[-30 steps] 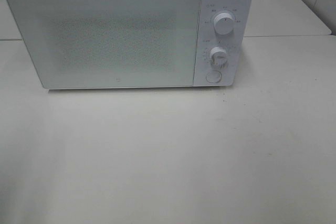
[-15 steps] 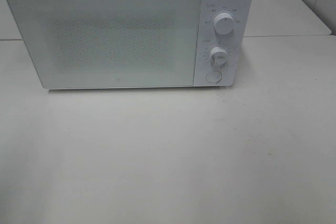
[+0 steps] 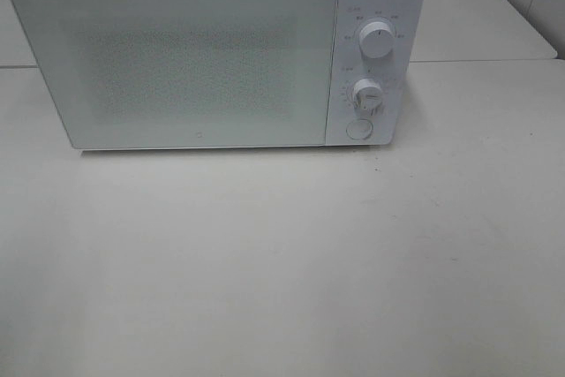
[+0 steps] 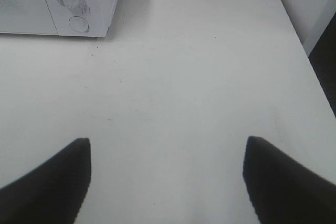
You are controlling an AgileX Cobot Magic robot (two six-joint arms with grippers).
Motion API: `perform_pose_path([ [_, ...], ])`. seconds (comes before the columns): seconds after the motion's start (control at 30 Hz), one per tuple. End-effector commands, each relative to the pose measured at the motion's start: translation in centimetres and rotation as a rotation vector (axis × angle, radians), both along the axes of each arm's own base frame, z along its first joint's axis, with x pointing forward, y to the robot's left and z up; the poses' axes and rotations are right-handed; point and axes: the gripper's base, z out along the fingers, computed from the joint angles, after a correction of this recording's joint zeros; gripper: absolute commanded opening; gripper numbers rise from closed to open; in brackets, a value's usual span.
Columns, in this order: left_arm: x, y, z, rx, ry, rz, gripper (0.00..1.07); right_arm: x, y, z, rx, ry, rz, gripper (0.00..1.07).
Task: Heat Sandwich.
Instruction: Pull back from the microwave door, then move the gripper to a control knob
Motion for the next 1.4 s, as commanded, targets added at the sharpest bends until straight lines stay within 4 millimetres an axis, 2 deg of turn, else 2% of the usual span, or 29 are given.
perform_pose_path([
  [0.03,-2.1,0.2,0.5,-0.017,-0.157,0.045,1.04,-0.4,0.0,0.0,-0.002,-0.036,-0.003,0.76],
  [0.1,-3.8,0.3,0.7,-0.019,-0.265,0.081,1.04,-0.4,0.0,0.0,-0.002,-0.036,-0.003,0.76],
  [0.23,-5.3,0.4,0.6,-0.022,-0.361,0.081,1.04,-0.4,0.0,0.0,-0.002,-0.036,-0.003,0.76],
  [1.4,-5.2,0.3,0.7,-0.026,-0.355,0.079,1.04,-0.4,0.0,0.0,-0.002,-0.035,-0.003,0.76],
])
